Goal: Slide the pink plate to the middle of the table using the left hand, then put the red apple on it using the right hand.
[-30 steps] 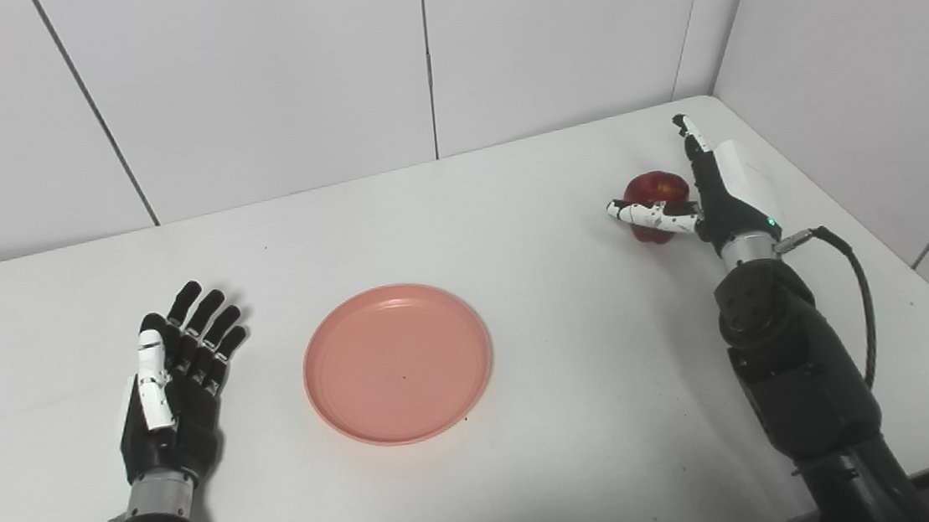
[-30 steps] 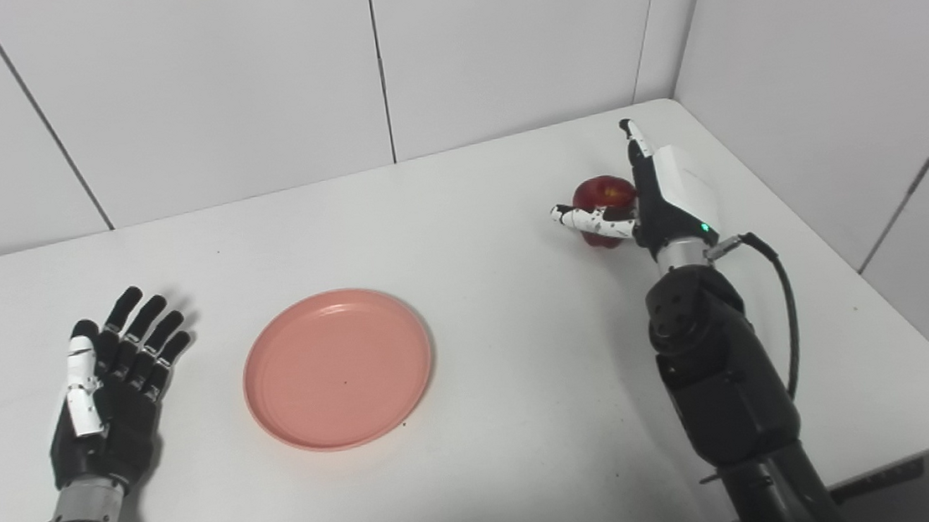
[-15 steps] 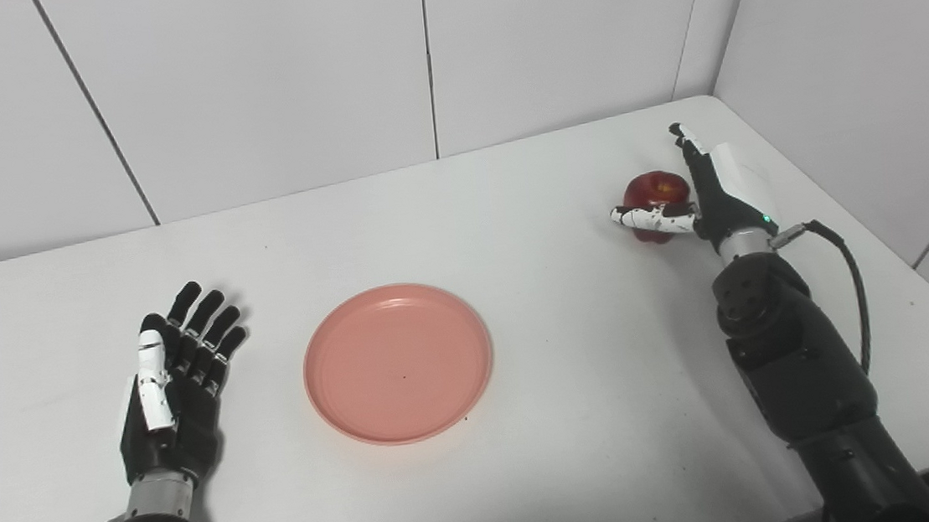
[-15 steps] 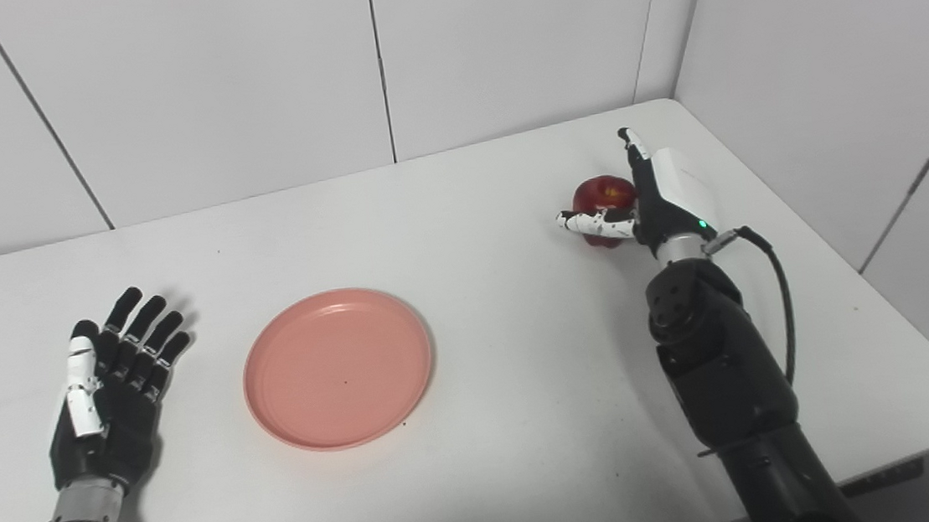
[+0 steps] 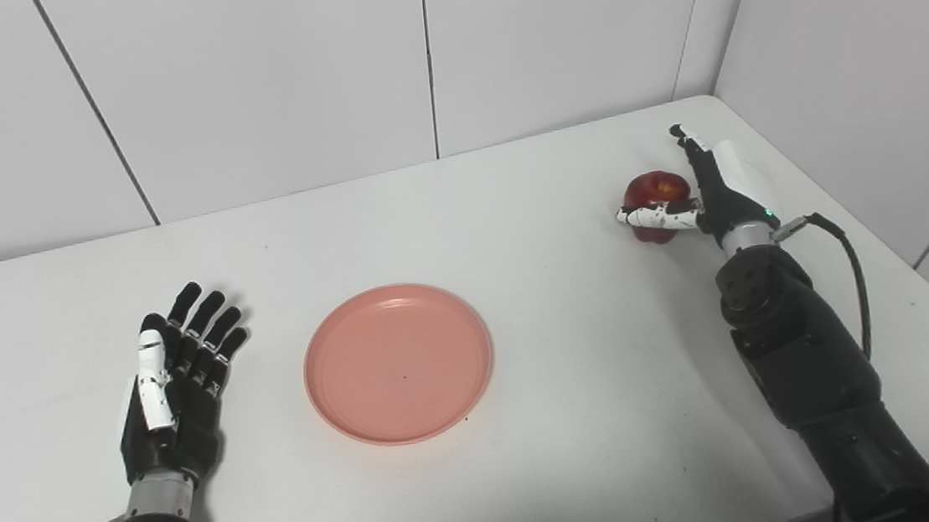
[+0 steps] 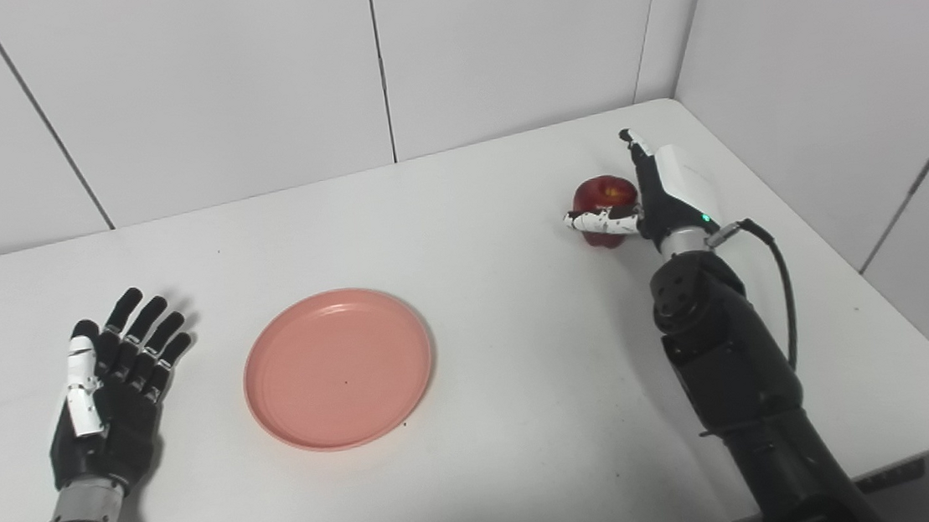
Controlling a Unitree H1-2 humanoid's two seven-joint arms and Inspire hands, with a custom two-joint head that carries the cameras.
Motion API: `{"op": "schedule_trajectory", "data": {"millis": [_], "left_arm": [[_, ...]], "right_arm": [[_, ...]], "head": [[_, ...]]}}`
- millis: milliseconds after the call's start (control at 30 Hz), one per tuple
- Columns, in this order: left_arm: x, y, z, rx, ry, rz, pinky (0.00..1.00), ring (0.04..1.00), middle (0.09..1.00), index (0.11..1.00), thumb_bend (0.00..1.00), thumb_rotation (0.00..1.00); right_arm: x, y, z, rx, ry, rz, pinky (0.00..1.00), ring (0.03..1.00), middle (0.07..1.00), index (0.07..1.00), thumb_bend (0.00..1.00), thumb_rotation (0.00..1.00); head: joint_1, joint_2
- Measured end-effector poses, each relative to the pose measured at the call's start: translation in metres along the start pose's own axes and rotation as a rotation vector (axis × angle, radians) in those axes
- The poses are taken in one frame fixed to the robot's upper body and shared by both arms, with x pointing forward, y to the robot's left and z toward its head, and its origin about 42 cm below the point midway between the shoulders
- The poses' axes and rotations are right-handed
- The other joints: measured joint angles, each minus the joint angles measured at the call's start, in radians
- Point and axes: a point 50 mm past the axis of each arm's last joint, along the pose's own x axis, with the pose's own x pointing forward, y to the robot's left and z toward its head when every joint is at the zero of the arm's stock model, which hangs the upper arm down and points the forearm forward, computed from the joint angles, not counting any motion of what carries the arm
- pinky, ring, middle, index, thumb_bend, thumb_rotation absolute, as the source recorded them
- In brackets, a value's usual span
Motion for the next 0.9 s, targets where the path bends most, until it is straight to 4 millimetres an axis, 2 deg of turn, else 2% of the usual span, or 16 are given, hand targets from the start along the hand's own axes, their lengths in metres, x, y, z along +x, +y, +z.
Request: {"op": "schedule_trajectory", "data": {"millis": [200, 267, 333, 467, 567, 733, 900], "left_arm": [[-0.0001, 0.0002, 0.0000, -0.005, 0.000, -0.001, 0.87, 0.856, 0.878, 0.870, 0.41, 1.00], [-0.0001, 0.0001, 0.0000, -0.004, 0.000, -0.001, 0.87, 0.855, 0.877, 0.870, 0.41, 1.00], [-0.0001, 0.0002, 0.0000, -0.004, 0.000, -0.001, 0.87, 0.855, 0.875, 0.869, 0.41, 1.00], [-0.0002, 0.0001, -0.0001, -0.004, 0.001, -0.001, 0.87, 0.853, 0.872, 0.862, 0.41, 1.00], [-0.0004, 0.0000, 0.0000, -0.005, 0.000, 0.000, 0.88, 0.858, 0.878, 0.868, 0.42, 1.00], [-0.0004, -0.0002, -0.0002, -0.005, 0.001, -0.001, 0.88, 0.859, 0.880, 0.872, 0.42, 1.00], [-0.0005, -0.0001, -0.0002, -0.005, 0.001, 0.000, 0.88, 0.859, 0.881, 0.872, 0.42, 1.00]], "right_arm": [[0.0000, 0.0015, -0.0002, 0.023, 0.002, 0.016, 0.76, 0.850, 0.868, 0.853, 0.99, 0.27], [-0.0001, 0.0017, -0.0002, 0.026, 0.001, 0.017, 0.73, 0.825, 0.850, 0.840, 0.98, 0.26], [0.0000, 0.0018, -0.0003, 0.030, 0.002, 0.018, 0.64, 0.763, 0.809, 0.826, 0.96, 0.25], [0.0006, 0.0035, -0.0021, 0.032, 0.001, 0.023, 0.63, 0.738, 0.780, 0.806, 0.93, 0.25], [0.0008, 0.0031, -0.0014, 0.037, -0.016, 0.025, 0.62, 0.702, 0.734, 0.742, 0.89, 0.20], [0.0011, 0.0023, 0.0001, 0.047, -0.048, 0.022, 0.53, 0.614, 0.659, 0.668, 0.84, 0.13], [0.0024, 0.0035, -0.0037, 0.042, -0.039, 0.023, 0.50, 0.569, 0.616, 0.627, 0.80, 0.08]], "head": [[0.000, 0.002], [0.002, 0.003], [0.002, 0.003], [0.000, 0.005], [0.000, 0.006], [0.000, 0.006], [0.002, 0.008]]}}
